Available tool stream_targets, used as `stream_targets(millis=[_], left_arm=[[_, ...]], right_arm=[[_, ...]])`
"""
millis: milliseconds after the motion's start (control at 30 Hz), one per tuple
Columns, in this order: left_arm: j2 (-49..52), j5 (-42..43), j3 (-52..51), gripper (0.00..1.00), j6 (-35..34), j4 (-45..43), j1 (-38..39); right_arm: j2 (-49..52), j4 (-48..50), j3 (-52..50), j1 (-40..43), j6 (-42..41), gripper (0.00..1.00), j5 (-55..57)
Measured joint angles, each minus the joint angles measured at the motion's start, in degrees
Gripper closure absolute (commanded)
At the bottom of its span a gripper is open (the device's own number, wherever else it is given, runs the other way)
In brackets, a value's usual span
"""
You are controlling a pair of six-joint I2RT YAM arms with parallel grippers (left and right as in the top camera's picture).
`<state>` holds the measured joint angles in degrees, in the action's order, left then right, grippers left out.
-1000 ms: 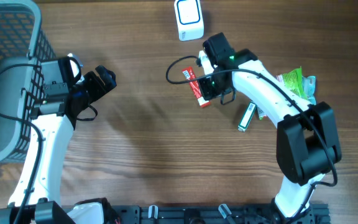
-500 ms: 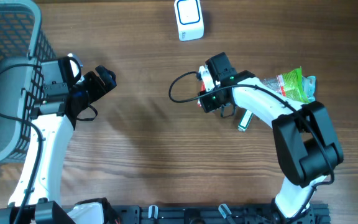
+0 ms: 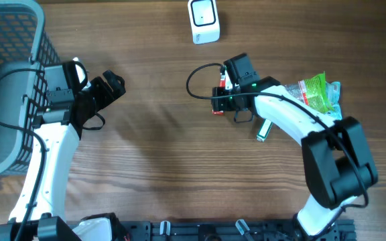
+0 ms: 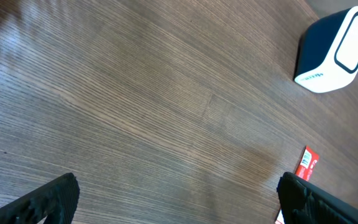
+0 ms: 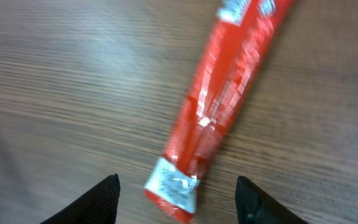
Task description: Scan the item barcode
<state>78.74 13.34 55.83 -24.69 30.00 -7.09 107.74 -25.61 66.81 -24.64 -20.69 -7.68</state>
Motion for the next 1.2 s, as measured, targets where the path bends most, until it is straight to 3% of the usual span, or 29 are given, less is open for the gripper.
stream_targets(millis=[100,233,467,600,700,833,1200], left_arm=[[0.0,0.0,0.0,0.00,0.0,0.0,0.0],[0.0,0.0,0.0,0.00,0.0,0.0,0.0],[0.0,0.0,0.0,0.00,0.0,0.0,0.0],[0.0,0.0,0.0,0.00,0.0,0.0,0.0],[0.0,0.0,0.0,0.00,0.0,0.0,0.0],[0.0,0.0,0.0,0.00,0.0,0.0,0.0],[0.0,0.0,0.0,0.00,0.0,0.0,0.0]], right_arm=[[1.1,-0.8,-0.5,0.0,-2.0,0.51,2.8],[1.2,-3.5,-0.5,0.0,-1.6,0.50,7.0],[1.2,-8.6,-0.5,0.0,6.3,0.50,16.6],[1.2,-7.6,-0.3,0.0,8.2,0.44,13.1],[1.2,-4.0,0.2,0.0,3.1,0.44,7.0],[1.2,-0.3,-0.2,0.0,-8.5,0.44,7.4],[1.2,2.0,-2.0,-0.4,-23.1,0.43,6.4]])
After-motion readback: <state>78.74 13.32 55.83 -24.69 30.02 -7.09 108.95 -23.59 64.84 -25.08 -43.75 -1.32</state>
